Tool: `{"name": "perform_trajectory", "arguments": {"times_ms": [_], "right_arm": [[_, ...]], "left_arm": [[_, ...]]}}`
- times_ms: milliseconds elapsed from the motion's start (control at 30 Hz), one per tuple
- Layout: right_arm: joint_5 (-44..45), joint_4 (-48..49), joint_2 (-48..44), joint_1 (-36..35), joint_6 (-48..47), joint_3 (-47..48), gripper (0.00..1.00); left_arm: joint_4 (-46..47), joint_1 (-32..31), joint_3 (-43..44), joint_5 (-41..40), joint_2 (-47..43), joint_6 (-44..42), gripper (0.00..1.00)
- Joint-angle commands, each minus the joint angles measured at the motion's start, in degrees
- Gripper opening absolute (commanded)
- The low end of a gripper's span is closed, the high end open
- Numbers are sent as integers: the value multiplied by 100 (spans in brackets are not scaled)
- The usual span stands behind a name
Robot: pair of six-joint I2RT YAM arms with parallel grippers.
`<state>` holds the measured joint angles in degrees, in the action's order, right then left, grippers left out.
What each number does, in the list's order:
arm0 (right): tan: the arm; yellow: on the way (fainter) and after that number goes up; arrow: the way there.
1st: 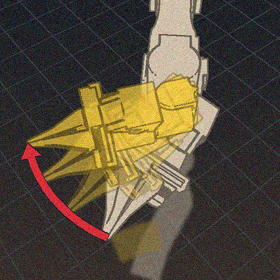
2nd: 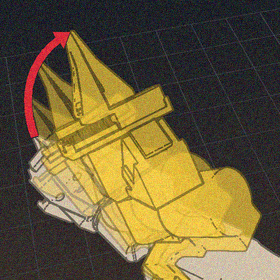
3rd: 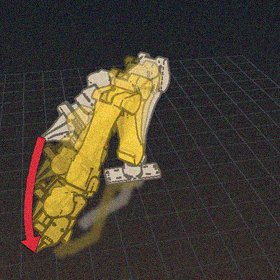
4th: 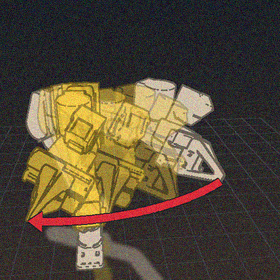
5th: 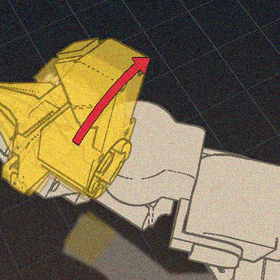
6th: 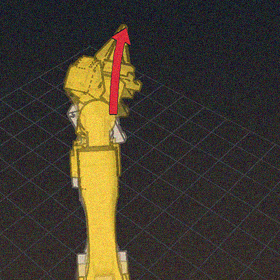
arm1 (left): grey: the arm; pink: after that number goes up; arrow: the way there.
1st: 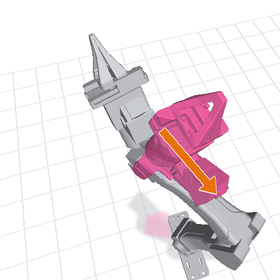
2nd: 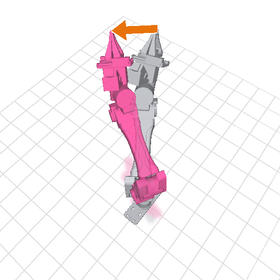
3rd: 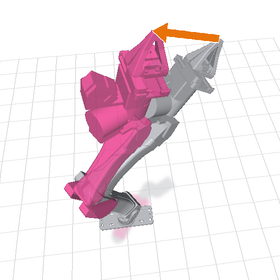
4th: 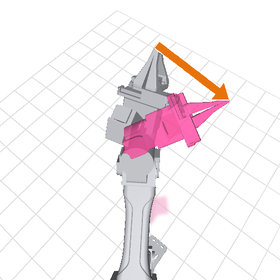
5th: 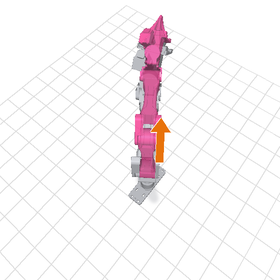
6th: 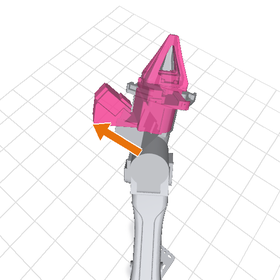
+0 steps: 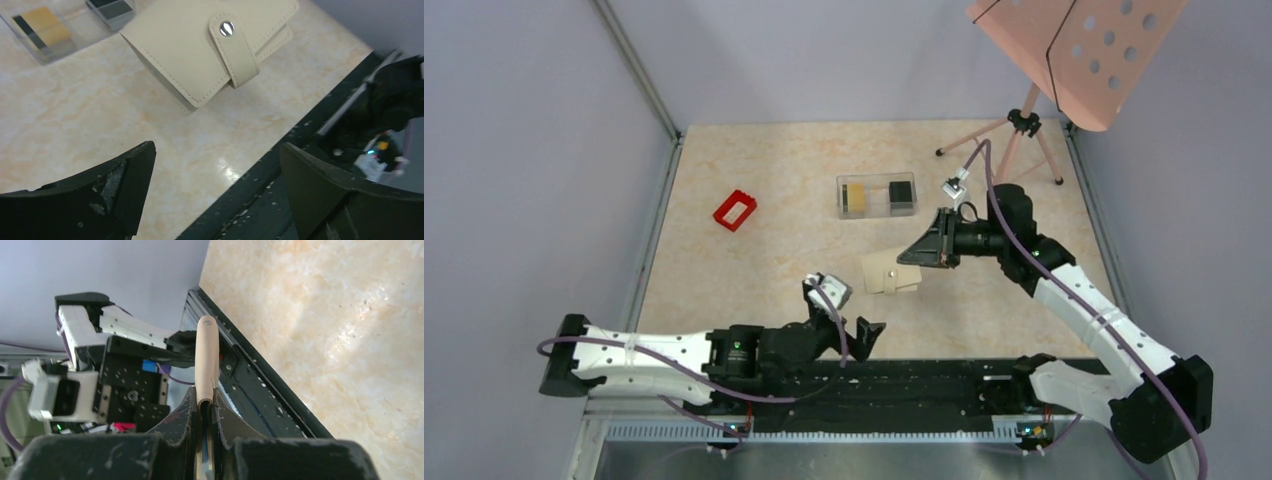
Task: Put the credit cards into the card holder
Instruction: Open the card holder.
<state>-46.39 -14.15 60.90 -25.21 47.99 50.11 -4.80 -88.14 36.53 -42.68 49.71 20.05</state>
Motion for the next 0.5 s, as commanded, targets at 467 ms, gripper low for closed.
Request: {"name": "perform_trajectory", "arguments": {"times_ms": [467], "right_arm": [[-731,1015,-490,31,-339,-1152,0]], "left_arm": [[827,3230,716,5696,331,3279,95]]}}
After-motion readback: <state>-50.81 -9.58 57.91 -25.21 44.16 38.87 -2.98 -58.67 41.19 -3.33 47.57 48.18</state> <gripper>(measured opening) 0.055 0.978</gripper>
